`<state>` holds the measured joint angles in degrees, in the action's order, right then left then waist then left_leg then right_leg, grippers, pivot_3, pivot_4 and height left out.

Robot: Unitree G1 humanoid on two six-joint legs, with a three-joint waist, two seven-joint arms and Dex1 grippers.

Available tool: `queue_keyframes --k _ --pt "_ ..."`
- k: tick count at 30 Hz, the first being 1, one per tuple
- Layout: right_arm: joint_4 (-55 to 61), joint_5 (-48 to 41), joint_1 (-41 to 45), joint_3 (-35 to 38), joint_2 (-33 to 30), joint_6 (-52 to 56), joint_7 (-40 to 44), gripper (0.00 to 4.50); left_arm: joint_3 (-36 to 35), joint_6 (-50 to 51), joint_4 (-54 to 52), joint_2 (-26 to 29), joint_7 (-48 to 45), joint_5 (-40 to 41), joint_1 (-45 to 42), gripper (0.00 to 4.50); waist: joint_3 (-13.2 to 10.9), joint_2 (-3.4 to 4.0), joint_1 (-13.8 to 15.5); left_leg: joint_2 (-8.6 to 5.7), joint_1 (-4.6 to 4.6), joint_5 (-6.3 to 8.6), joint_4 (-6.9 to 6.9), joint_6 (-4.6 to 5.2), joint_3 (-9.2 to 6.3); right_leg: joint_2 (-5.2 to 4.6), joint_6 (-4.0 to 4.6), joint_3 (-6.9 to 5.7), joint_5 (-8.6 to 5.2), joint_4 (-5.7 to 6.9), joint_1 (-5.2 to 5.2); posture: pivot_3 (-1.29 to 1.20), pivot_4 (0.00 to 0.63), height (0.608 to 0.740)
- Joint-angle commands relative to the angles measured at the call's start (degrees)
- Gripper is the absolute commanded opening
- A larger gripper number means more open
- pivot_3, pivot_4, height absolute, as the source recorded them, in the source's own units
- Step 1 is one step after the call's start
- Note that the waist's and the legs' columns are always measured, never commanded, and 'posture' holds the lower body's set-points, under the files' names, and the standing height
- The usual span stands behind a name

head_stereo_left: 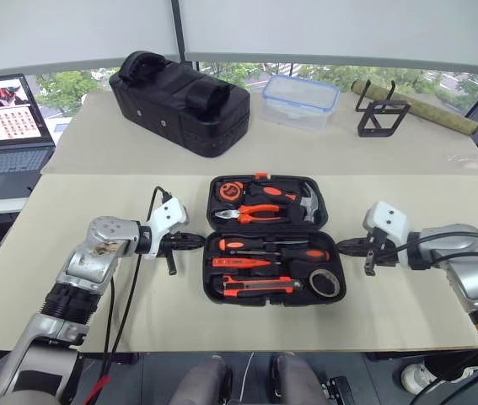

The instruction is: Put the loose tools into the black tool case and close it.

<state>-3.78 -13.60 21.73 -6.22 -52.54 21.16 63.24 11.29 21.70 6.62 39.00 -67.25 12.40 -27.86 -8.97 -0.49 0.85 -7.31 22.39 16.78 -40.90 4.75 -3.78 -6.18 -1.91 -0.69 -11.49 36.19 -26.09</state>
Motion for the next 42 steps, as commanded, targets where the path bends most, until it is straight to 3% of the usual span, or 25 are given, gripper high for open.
queue_keyframes --k 1,11,19,22,25,30,35,42 --pt "6.1 -0.8 -2.2 0.9 -1.0 -4.6 3.8 0.00 1.4 0.7 -7.5 0.7 -5.7 3.7 3.2 0.08 0.0 0.02 -0.1 0.00 0.00 0.00 0.01 0.00 0.00 0.00 0.00 0.01 0.00 0.00 -0.02 0.00 0.150 0.722" --pt "18.6 -3.0 -15.2 6.0 -3.8 -4.1 5.4 0.00 2.0 -2.8 -11.4 3.9 -6.3 0.7 9.4 0.08 0.0 0.07 -0.1 0.05 -0.05 0.00 0.03 0.00 -0.01 0.02 0.01 0.06 -0.01 -0.08 0.06 0.00 0.150 0.722" --pt "16.5 0.8 -21.5 11.5 -5.6 -5.5 0.7 0.00 -1.6 -6.1 -12.2 10.8 -5.9 -1.0 15.7 0.08 0.1 0.15 -0.2 0.06 -0.12 0.01 0.12 -0.01 0.05 0.04 0.01 0.08 -0.01 -0.07 0.05 0.00 0.150 0.722" --pt "13.7 -0.1 -22.1 16.3 -6.0 -2.9 -1.4 0.00 -5.1 -2.8 -10.5 13.4 -5.3 0.9 16.1 0.08 0.1 0.21 -0.2 0.07 -0.22 0.01 0.14 -0.01 0.15 0.06 0.03 0.08 -0.02 -0.06 0.10 0.00 0.150 0.722" --pt "13.3 -5.1 -18.6 19.8 -4.5 5.8 -3.6 0.79 -8.4 9.1 -6.8 11.4 -0.7 5.1 10.0 0.77 0.1 0.21 -0.2 0.09 -0.34 0.02 0.17 -0.02 0.16 0.08 0.05 0.09 -0.03 -0.04 0.22 0.00 0.150 0.722" --pt "12.7 -12.4 -7.4 19.8 0.6 21.3 -9.7 2.49 -11.6 30.5 0.7 4.1 6.2 12.0 -5.6 2.57 0.1 0.10 0.2 0.10 -0.33 -0.05 0.02 -0.09 0.11 0.13 0.13 -0.02 0.08 0.10 0.30 0.00 0.150 0.722" --pt "8.6 -12.7 4.2 15.5 6.9 30.0 -16.9 4.25 -12.6 41.0 8.4 -3.7 13.2 13.5 -15.9 4.38 0.1 0.08 -0.2 0.02 -0.11 -0.05 -0.07 -0.05 0.14 0.04 0.07 0.02 0.11 0.19 0.03 0.00 0.150 0.722" --pt "-3.8 -10.1 15.7 12.5 14.8 34.8 -25.3 4.25 -10.6 39.7 16.3 -11.0 18.5 11.2 -21.2 4.38 0.1 0.08 -0.5 0.03 -0.01 -0.08 -0.08 -0.08 0.16 0.01 0.08 0.09 0.11 0.57 -0.12 0.00 0.150 0.722"
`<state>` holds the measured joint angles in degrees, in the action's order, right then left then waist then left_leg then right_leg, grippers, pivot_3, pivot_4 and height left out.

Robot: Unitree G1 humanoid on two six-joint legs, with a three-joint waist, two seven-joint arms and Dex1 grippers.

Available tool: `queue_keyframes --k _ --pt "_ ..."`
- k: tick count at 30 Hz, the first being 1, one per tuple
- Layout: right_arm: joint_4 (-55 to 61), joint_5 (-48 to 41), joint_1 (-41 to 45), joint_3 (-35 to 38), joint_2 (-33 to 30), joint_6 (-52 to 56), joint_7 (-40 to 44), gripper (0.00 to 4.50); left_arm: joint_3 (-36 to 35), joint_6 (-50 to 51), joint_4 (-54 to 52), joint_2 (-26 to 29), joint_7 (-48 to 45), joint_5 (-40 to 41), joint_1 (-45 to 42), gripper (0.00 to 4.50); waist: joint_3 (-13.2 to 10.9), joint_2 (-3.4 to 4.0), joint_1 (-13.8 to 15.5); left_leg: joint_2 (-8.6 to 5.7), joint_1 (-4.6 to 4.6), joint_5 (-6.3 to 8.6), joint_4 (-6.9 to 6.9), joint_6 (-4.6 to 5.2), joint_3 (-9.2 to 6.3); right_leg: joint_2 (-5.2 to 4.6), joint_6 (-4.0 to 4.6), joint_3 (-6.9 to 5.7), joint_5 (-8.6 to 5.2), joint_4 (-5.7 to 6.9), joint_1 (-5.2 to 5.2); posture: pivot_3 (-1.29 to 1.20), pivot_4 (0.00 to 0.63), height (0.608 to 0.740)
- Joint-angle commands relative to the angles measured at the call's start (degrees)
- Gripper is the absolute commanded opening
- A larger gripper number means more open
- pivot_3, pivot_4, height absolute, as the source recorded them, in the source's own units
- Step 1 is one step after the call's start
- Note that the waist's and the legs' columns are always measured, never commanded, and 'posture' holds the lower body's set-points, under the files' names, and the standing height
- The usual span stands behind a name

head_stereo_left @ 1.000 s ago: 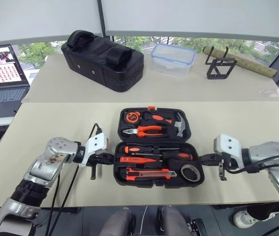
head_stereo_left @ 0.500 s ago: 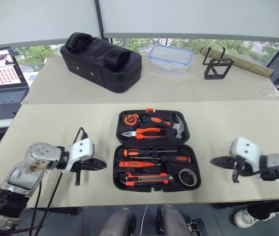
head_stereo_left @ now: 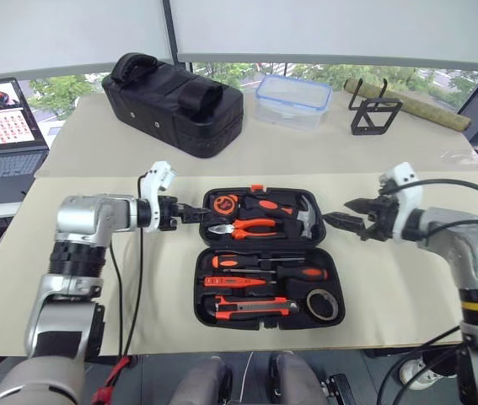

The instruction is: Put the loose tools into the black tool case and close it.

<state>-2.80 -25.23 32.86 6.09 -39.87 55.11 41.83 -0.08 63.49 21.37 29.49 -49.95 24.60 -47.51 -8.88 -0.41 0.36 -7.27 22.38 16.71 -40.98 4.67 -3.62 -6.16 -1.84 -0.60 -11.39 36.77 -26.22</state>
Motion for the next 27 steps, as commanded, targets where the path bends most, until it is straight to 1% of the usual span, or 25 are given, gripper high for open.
queue_keyframes --k 1,4,5,6,7,8,9,10,12,13,14,15,16,21,23,25,27 --pt "-6.2 1.9 5.8 0.0 3.1 1.0 -5.0 4.25 0.7 -2.7 2.4 -2.2 2.0 -1.3 -1.7 4.38 0.0 0.00 -0.1 0.00 0.00 0.00 0.00 0.00 0.00 -0.01 0.00 0.01 0.00 0.00 0.01 0.00 0.150 0.722" --pt "-9.1 3.4 8.1 -1.3 5.1 0.5 -6.7 3.43 0.4 -5.0 4.7 -3.6 4.0 -2.6 -1.6 3.61 0.0 0.00 -0.2 -0.01 0.00 -0.01 0.00 -0.01 0.00 -0.01 0.00 0.03 0.00 -0.01 -0.01 0.00 0.150 0.722" --pt "-9.4 3.6 8.4 -1.6 5.3 0.4 -6.8 3.25 0.5 -5.2 4.9 -3.7 3.9 -2.7 -1.5 3.35 0.0 0.00 -0.1 -0.01 0.00 -0.01 0.00 -0.02 0.00 -0.01 0.00 0.04 0.00 0.00 -0.01 0.00 0.150 0.722" --pt "-9.4 3.8 8.5 -2.1 5.4 0.4 -6.7 2.92 0.8 -5.4 4.7 -3.6 3.5 -2.7 -1.2 2.96 0.0 0.00 -0.1 -0.01 0.00 -0.01 0.00 -0.02 -0.01 -0.03 0.00 0.03 0.00 0.01 0.00 0.00 0.150 0.722" --pt "-9.2 4.0 8.6 -2.6 5.7 0.5 -6.7 2.49 1.0 -5.2 4.2 -3.5 3.2 -2.6 -0.8 2.55 0.0 0.00 -0.1 -0.02 0.01 -0.01 0.00 -0.02 -0.01 -0.03 0.00 0.04 0.00 0.02 0.00 0.00 0.150 0.722" --pt "-9.0 4.2 8.6 -3.1 5.8 0.7 -6.7 2.20 1.1 -5.1 3.8 -3.4 3.0 -2.5 -0.5 2.27 0.0 0.00 -0.1 -0.03 0.01 -0.01 -0.01 -0.01 -0.01 -0.04 0.00 0.04 0.00 0.03 0.00 0.00 0.150 0.722" --pt "-8.7 4.2 8.5 -3.5 6.0 0.9 -6.8 1.85 1.1 -5.1 3.5 -3.4 2.9 -2.3 -0.3 1.89 0.0 0.01 0.0 -0.04 0.01 -0.01 -0.02 -0.01 -0.01 -0.03 0.00 0.04 0.00 0.03 0.00 0.00 0.150 0.722" --pt "-8.4 4.3 8.4 -3.7 6.1 0.9 -6.8 1.39 0.9 -5.0 3.4 -3.5 3.0 -2.2 -0.2 1.49 0.0 0.01 0.0 -0.04 0.01 -0.01 -0.02 -0.01 -0.01 -0.04 0.00 0.03 0.00 0.03 0.01 0.00 0.150 0.722" --pt "-7.7 4.4 7.9 -4.0 6.0 1.0 -6.7 0.79 0.7 -4.9 3.3 -3.7 3.2 -2.1 -0.1 1.02 0.0 0.04 0.2 -0.04 -0.01 -0.01 -0.05 -0.01 -0.01 -0.04 0.00 0.03 0.00 0.01 0.03 0.00 0.150 0.722" --pt "-7.1 4.2 7.6 -4.1 6.0 1.1 -6.7 0.36 0.6 -4.9 3.1 -3.7 3.2 -2.1 0.0 0.61 0.0 0.04 0.2 -0.05 -0.05 -0.01 -0.05 -0.01 -0.01 -0.04 0.00 0.04 0.00 0.01 0.05 0.00 0.150 0.722" --pt "-6.7 4.2 7.4 -4.2 6.0 1.3 -6.7 0.09 0.5 -4.9 2.9 -3.7 3.3 -2.1 0.0 0.37 0.1 0.03 0.2 -0.05 -0.06 -0.01 -0.07 -0.01 -0.01 -0.05 0.00 0.04 0.00 0.00 0.06 0.00 0.150 0.722" --pt "-6.0 4.1 7.1 -4.4 6.0 1.3 -6.6 0.00 0.5 -4.9 2.6 -3.7 3.1 -2.1 0.1 0.12 0.1 0.03 0.2 -0.05 -0.07 -0.01 -0.07 -0.01 -0.01 -0.04 0.00 0.04 0.00 0.00 0.07 0.00 0.150 0.722" --pt "-5.5 4.1 6.9 -4.5 6.0 1.4 -6.5 0.00 0.6 -4.9 2.3 -3.7 3.0 -2.0 0.2 0.03 0.1 0.03 0.2 -0.05 -0.07 -0.01 -0.09 -0.01 -0.01 -0.04 0.00 0.05 0.00 0.01 0.08 0.00 0.150 0.722" --pt "-4.1 4.0 7.2 -4.5 6.8 1.9 -6.7 0.00 -0.1 -4.7 1.3 -4.1 2.7 -1.3 0.3 0.03 0.1 0.03 0.2 -0.04 -0.07 -0.01 -0.07 -0.02 -0.01 -0.03 0.00 0.07 0.00 0.04 0.04 0.00 0.150 0.722" --pt "-3.5 4.2 8.1 -4.3 7.4 0.1 -6.8 0.00 -0.8 -7.1 0.6 -5.0 2.8 -1.2 0.4 0.03 0.1 0.03 0.1 -0.04 -0.06 -0.01 -0.08 -0.02 -0.01 -0.03 0.00 0.07 0.00 0.06 0.04 0.00 0.150 0.722" --pt "-4.1 4.8 11.0 -3.4 8.5 -3.6 -7.6 0.00 -3.3 -14.2 0.1 -7.5 5.6 -1.7 -0.5 0.03 0.1 0.03 0.2 -0.04 -0.07 -0.02 -0.08 -0.02 -0.01 -0.04 0.00 0.07 0.00 0.05 0.04 0.00 0.150 0.722" --pt "-5.3 5.7 13.6 -2.7 9.4 -6.3 -8.4 0.00 -4.5 -19.5 0.2 -9.1 7.3 -2.5 -1.5 0.03 0.0 0.01 0.1 -0.07 -0.04 -0.04 -0.11 -0.05 0.00 -0.05 0.00 0.06 0.00 0.00 0.02 0.00 0.150 0.722"
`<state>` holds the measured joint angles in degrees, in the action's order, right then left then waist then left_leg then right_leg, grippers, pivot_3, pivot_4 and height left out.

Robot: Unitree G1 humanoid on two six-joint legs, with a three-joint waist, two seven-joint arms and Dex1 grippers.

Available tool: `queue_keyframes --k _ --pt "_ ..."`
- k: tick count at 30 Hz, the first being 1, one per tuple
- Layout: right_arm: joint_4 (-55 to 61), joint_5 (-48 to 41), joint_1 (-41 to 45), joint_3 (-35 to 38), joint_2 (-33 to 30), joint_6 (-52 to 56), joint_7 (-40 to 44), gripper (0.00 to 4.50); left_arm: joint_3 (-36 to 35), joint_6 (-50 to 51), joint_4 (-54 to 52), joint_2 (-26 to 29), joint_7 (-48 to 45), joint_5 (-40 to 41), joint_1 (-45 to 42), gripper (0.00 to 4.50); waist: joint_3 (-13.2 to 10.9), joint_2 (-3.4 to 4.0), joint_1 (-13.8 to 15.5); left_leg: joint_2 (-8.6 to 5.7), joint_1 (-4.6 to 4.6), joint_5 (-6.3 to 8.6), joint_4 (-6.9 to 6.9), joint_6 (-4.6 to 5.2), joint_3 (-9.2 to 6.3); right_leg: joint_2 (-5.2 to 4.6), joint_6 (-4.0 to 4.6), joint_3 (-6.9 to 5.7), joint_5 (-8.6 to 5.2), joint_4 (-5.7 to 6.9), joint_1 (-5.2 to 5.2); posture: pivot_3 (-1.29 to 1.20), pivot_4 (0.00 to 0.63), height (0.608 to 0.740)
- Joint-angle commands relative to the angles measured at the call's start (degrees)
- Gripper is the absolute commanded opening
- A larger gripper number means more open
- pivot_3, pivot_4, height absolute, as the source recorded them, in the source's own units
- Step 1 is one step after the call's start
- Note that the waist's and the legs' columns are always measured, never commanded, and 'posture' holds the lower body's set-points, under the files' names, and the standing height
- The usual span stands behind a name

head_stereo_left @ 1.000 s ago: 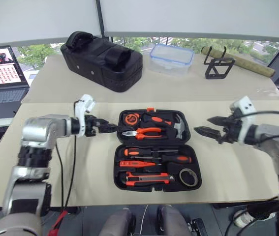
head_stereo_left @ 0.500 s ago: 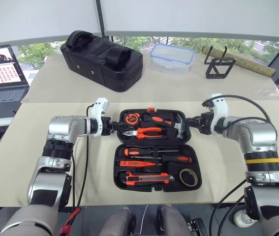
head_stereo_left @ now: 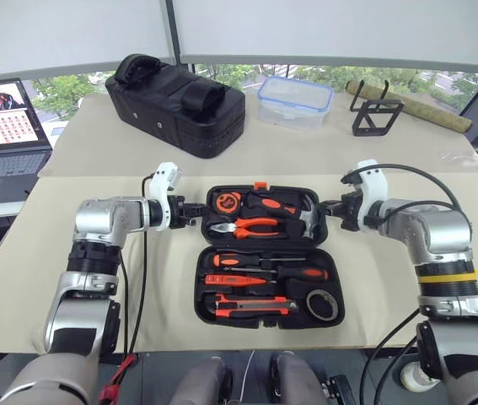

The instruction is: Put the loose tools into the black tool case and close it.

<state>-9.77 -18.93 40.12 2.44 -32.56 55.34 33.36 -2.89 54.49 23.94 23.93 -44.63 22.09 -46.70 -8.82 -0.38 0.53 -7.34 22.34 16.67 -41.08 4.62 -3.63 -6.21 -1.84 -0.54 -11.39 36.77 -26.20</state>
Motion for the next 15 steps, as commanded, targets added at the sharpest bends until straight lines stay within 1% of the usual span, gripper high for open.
queue_keyframes --k 1,5,7,9,11,15 --pt "0.8 0.1 7.4 1.3 2.6 -8.2 -0.4 0.00 -2.2 -12.5 -2.4 -4.3 2.3 0.0 -3.0 0.03 0.0 -0.02 -0.1 -0.04 0.06 -0.02 -0.05 -0.01 0.02 -0.02 0.00 -0.01 0.00 -0.01 -0.06 0.00 0.150 0.722" --pt "-1.9 1.9 10.1 2.8 3.9 -14.0 -1.6 0.00 -3.3 -20.6 -2.5 -6.2 2.3 -0.6 -4.2 0.03 0.0 -0.03 -0.1 -0.01 0.15 -0.03 -0.06 -0.04 0.04 -0.02 0.03 0.01 0.01 0.02 -0.17 0.00 0.150 0.722" --pt "-1.5 4.4 9.3 1.7 3.7 -20.4 -1.0 0.00 -3.0 -24.7 -2.9 -6.4 1.5 -1.2 -3.5 0.03 0.0 -0.03 -0.2 0.03 0.23 -0.04 -0.02 -0.03 0.02 -0.01 0.03 -0.01 0.01 0.20 -0.22 0.00 0.150 0.722" --pt "-0.4 6.3 7.4 0.7 3.8 -24.6 -0.9 0.00 -2.0 -28.8 -3.0 -6.1 0.3 -2.4 -2.0 0.03 0.0 -0.03 -0.4 0.00 0.34 -0.04 -0.04 -0.02 0.02 -0.02 0.02 -0.04 0.01 0.21 -0.34 0.00 0.150 0.722" --pt "1.6 6.5 4.4 0.5 4.4 -26.1 -1.0 0.00 -1.0 -30.8 -3.5 -5.8 -0.5 -3.4 0.4 0.03 0.0 -0.03 -0.6 -0.04 0.54 -0.05 -0.09 0.00 0.02 -0.03 0.02 -0.08 0.02 0.22 -0.54 0.00 0.150 0.722" --pt "7.7 8.7 -4.4 -0.9 4.7 -32.5 -1.3 0.00 0.7 -35.1 -7.5 -5.4 -0.5 -5.3 6.8 0.03 0.0 -0.01 -1.0 -0.07 0.53 -0.04 0.06 0.01 0.00 -0.03 0.02 -0.22 0.02 0.27 -0.70 0.00 0.150 0.722"
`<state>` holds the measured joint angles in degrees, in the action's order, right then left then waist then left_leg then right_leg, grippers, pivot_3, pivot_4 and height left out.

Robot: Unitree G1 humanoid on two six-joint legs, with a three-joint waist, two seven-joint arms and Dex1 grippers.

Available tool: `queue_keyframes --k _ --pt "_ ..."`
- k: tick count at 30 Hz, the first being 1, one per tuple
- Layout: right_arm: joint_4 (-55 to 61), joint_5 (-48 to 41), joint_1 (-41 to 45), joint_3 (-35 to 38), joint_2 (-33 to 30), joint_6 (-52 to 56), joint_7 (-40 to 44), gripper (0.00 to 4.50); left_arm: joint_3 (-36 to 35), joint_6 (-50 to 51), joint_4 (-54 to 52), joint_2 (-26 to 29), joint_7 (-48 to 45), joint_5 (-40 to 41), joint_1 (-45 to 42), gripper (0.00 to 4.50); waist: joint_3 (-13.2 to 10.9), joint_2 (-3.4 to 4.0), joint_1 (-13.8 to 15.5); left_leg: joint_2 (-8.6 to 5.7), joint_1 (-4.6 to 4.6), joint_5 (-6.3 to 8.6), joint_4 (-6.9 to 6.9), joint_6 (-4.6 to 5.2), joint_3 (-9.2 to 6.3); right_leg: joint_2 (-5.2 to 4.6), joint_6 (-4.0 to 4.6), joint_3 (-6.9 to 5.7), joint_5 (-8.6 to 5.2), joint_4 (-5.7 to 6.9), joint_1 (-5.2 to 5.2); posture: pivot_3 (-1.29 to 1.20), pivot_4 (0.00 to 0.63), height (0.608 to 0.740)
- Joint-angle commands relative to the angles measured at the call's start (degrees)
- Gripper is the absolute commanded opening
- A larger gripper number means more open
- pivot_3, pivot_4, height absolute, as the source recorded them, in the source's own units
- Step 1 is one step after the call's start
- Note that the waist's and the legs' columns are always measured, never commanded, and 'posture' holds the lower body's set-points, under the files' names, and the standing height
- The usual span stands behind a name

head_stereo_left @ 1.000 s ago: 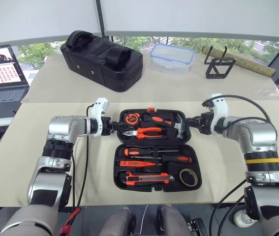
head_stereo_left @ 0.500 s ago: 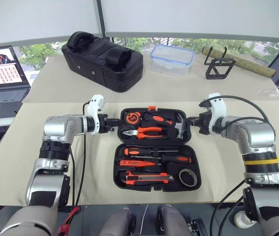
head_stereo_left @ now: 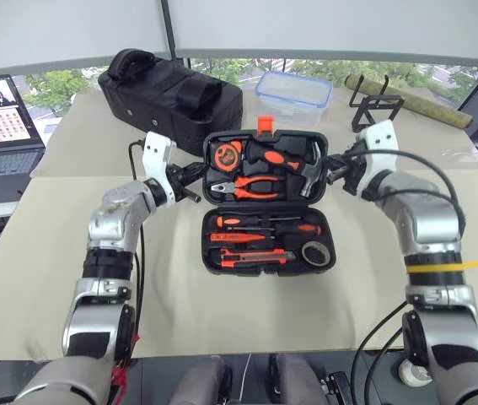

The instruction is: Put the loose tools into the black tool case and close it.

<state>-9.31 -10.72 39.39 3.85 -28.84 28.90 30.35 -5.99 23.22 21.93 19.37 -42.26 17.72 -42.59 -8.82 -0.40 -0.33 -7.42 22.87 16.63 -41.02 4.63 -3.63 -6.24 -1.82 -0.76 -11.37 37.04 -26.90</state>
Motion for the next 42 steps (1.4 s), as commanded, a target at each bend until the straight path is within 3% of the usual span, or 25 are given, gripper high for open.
queue_keyframes --k 1,8,15,24,27,29,32,34,37,39,40,42 --pt "8.7 1.1 -5.8 -2.1 1.3 -8.2 1.0 0.00 4.2 -5.3 -6.9 -0.7 -2.6 -1.6 4.5 0.03 0.0 0.01 -0.3 0.00 -0.02 0.00 0.02 0.00 -0.01 0.00 0.00 0.00 0.00 0.01 0.00 0.00 0.150 0.722" --pt "15.0 7.3 -16.8 -2.1 1.8 -25.1 -2.7 0.00 4.2 -11.3 -18.5 0.0 2.0 -4.8 14.6 0.03 0.1 0.03 -0.2 0.03 -0.65 0.01 0.13 -0.01 0.00 0.11 0.00 0.04 -0.01 -0.26 0.63 0.00 0.150 0.722" --pt "26.2 5.6 -27.8 0.7 -0.5 -30.5 -0.6 0.00 0.0 -4.9 -32.4 2.2 6.7 -1.5 24.1 0.03 0.1 0.04 -0.3 0.07 -0.86 0.02 0.21 -0.02 0.08 0.22 0.01 0.21 -0.03 -0.28 0.67 0.00 0.150 0.722" --pt "46.8 -6.6 -46.1 8.8 -7.1 -22.7 6.3 2.98 -7.5 6.8 -49.6 8.3 7.1 7.0 42.5 3.23 0.1 0.06 -0.3 0.31 -1.12 0.10 0.37 -0.12 0.31 0.77 0.10 0.81 -0.09 -0.31 0.74 0.00 0.150 0.722" --pt "51.1 -11.1 -55.0 13.4 -12.1 -18.6 12.8 4.06 -13.2 10.7 -50.5 16.0 -1.1 12.1 49.3 4.34 0.1 0.06 0.3 0.30 -1.24 0.14 0.36 -0.11 0.39 0.81 0.12 0.92 -0.11 -0.33 0.85 0.00 0.150 0.722" --pt "52.9 -14.5 -62.4 16.0 -16.1 -16.5 19.6 4.48 -16.7 13.3 -48.4 23.9 -10.2 15.7 53.7 4.50 0.1 0.02 0.4 0.34 -1.40 0.32 0.40 -0.22 0.41 0.85 0.13 0.96 -0.16 -0.29 0.88 0.00 0.150 0.722" --pt "54.4 -18.9 -74.0 19.2 -22.3 -13.6 31.1 4.48 -16.2 8.4 -36.0 38.2 -25.5 12.4 54.4 4.50 0.0 0.00 1.2 0.42 -1.70 0.42 0.40 -0.07 0.43 0.91 0.20 0.87 -0.33 -0.37 1.10 0.00 0.150 0.722" --pt "54.4 -18.3 -76.2 19.1 -24.3 -13.8 33.6 4.48 -12.8 5.5 -30.1 40.8 -27.1 10.4 49.3 4.50 0.0 0.07 1.9 0.44 -2.05 0.63 0.41 0.06 0.42 0.86 0.14 0.60 -0.37 -0.50 1.67 0.00 0.150 0.722" --pt "52.9 -14.3 -73.6 14.1 -25.8 -15.3 33.7 3.76 -2.4 1.0 -19.0 37.3 -26.4 4.0 30.8 4.50 -0.1 0.05 3.0 0.64 -2.82 1.13 0.43 0.19 0.34 0.84 -0.40 0.23 -0.60 -1.14 2.71 0.00 0.150 0.722" --pt "51.6 -11.7 -69.5 10.4 -26.3 -15.3 32.6 3.12 3.5 -2.5 -12.5 32.5 -25.8 -0.1 20.1 4.50 -0.1 -0.15 3.5 0.64 -2.81 1.12 0.41 0.18 0.36 0.84 -0.54 0.20 -0.48 -1.30 2.73 0.00 0.150 0.722" --pt "50.9 -10.6 -67.4 8.6 -26.4 -15.1 32.0 2.68 5.9 -4.3 -9.7 29.9 -25.8 -1.8 15.8 3.98 -0.1 -0.21 3.6 0.55 -2.81 1.09 0.36 0.13 0.35 0.84 -0.41 0.19 -0.38 -1.19 2.70 0.00 0.150 0.722" --pt "49.8 -9.0 -63.7 5.5 -26.4 -14.6 31.5 2.09 10.0 -8.2 -4.7 25.6 -26.7 -4.9 9.5 3.46 -0.1 -0.31 3.5 0.43 -2.64 0.83 0.29 -0.32 0.36 0.77 -0.11 0.21 -0.07 -1.19 2.52 0.00 0.150 0.722"
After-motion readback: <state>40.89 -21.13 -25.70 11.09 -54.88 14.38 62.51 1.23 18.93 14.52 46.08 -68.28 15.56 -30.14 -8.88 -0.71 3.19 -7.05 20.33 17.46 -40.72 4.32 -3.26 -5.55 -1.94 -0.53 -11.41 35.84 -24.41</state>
